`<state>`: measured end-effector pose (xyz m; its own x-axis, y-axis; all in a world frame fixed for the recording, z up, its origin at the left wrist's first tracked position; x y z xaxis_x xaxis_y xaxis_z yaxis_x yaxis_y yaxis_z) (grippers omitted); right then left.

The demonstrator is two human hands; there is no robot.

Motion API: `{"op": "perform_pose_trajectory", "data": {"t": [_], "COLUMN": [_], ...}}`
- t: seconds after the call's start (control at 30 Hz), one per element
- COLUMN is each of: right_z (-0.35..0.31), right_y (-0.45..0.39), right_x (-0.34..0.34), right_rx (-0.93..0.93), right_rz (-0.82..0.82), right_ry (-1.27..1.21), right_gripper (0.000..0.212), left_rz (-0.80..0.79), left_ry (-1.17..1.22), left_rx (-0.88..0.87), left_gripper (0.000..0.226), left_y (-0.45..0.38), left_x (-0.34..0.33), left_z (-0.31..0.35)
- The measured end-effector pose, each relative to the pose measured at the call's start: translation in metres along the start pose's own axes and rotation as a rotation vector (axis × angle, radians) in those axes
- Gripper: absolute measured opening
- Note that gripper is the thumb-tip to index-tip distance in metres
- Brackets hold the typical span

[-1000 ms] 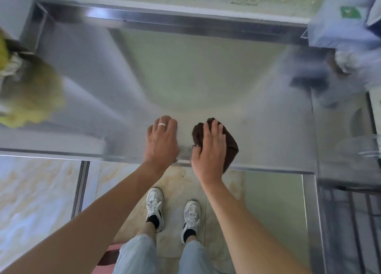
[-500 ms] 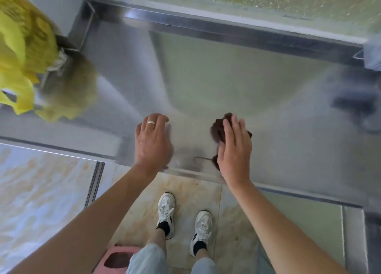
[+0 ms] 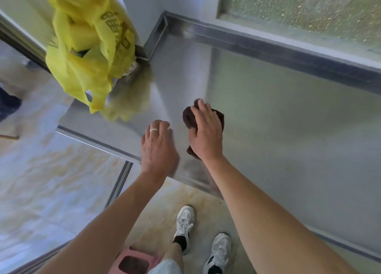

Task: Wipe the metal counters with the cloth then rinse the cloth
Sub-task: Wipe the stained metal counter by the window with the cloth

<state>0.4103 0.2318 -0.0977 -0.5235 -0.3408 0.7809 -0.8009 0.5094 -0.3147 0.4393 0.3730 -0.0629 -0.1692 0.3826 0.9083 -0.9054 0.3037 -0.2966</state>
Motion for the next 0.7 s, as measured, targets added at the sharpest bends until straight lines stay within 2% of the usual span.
{"op": "perform_pose_trajectory", "data": {"t": [0.17,0.33,0.47,0.6,0.7], "right_z": [-0.052,-0.097,-0.106,-0.121,-0.156], "right_y": [-0.015,-0.004,-0.007,-0.029,-0.037], "right_x": [-0.042,-0.069,-0.066,-0.080,-0.106], "right_rx": [0.169,0.293,0.213,0.151,0.201], "right_rz": [-0.081,-0.283,-0.173,0.004,-0.102], "right_ry": [-0.154,-0.281,-0.384,-0.282,-0.291], "right_gripper": [0.060,0.062,0.059,0.062,0.064], "left_rz": [0.009,0.015,0.074,0.085,0.093], "left_ry": [0.005,0.081,0.002,0.033,0.081], "left_rx": [0.102,0.162,0.208,0.223,0.245], "left_gripper": [0.024,0.029,0.010,0.012,0.016], "left_y": [-0.017,-0.027,-0.035,-0.043,-0.047], "left_x": [0.004,0.008,0.015,0.020,0.025], "left_z": [-0.055,-0.095,-0.128,-0.157,-0.169]}}
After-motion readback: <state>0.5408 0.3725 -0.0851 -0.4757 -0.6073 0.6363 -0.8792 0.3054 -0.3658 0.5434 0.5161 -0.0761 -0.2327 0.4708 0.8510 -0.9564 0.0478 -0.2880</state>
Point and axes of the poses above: each hand's wrist, its own y-axis away from the middle knuckle, its own x-axis out of the back of the hand, z = x × y, the point moved 6 cm from there along -y, towards the middle knuckle, and after that the axes turned 12 degrees about z, right-handed, at the moved point
